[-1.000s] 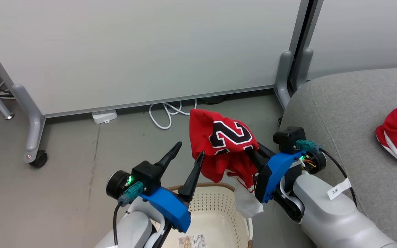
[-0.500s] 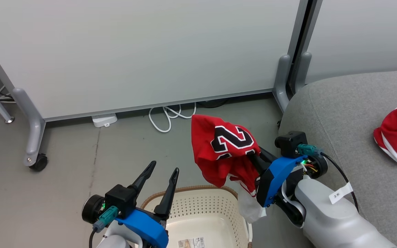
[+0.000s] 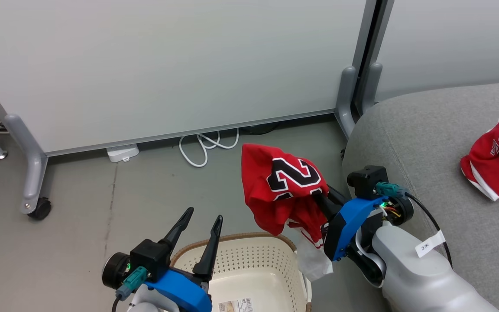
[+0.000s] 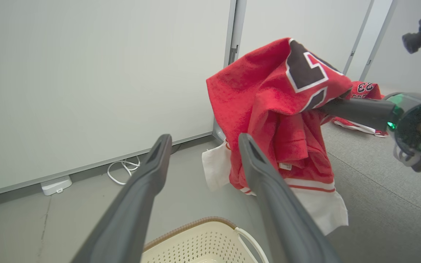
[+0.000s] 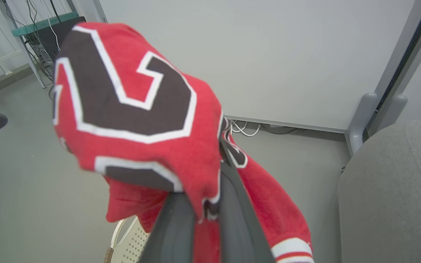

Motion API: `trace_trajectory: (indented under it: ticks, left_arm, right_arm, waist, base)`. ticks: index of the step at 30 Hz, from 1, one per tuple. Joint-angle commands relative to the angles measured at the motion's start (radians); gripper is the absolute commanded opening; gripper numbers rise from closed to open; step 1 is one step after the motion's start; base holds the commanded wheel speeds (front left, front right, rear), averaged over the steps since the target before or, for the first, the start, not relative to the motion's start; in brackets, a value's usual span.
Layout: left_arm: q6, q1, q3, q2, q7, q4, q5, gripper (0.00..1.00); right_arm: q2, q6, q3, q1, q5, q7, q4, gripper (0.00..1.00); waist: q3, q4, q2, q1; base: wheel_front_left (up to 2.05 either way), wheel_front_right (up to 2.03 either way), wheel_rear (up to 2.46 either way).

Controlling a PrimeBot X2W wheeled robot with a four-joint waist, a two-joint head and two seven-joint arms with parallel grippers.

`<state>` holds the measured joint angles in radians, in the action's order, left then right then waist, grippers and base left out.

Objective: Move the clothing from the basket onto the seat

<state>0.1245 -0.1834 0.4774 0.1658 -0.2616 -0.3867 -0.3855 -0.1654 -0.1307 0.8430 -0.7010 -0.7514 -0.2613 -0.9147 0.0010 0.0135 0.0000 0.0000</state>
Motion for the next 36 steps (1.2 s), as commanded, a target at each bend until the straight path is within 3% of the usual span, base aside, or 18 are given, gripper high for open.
trace_trajectory:
  ticks: [1,11,36]
  left_arm:
    - [0.009,0.009,-0.002,0.000,-0.005,0.002,0.007,1.00]
    - [0.009,-0.004,0.030,0.005,-0.005,0.010,-0.004,1.00]
    - [0.009,-0.025,0.020,0.015,-0.005,0.040,-0.001,1.00]
  right_arm:
    - [-0.005,0.000,-0.003,0.009,-0.001,-0.005,0.004,0.00]
    - [-0.005,0.000,-0.020,-0.001,0.006,-0.005,0.009,0.00]
    - [-0.002,0.000,-0.070,0.007,0.036,-0.004,0.028,0.00]
  waist:
    - [0.001,-0.007,0.0000,0.0000]
    - [0.015,-0.111,0.0000,0.0000]
    - [0.059,-0.460,0.0000,0.0000]
  base:
    - [0.00,0.00,0.00]
    - [0.00,0.00,0.00]
    - [0.00,0.00,0.00]
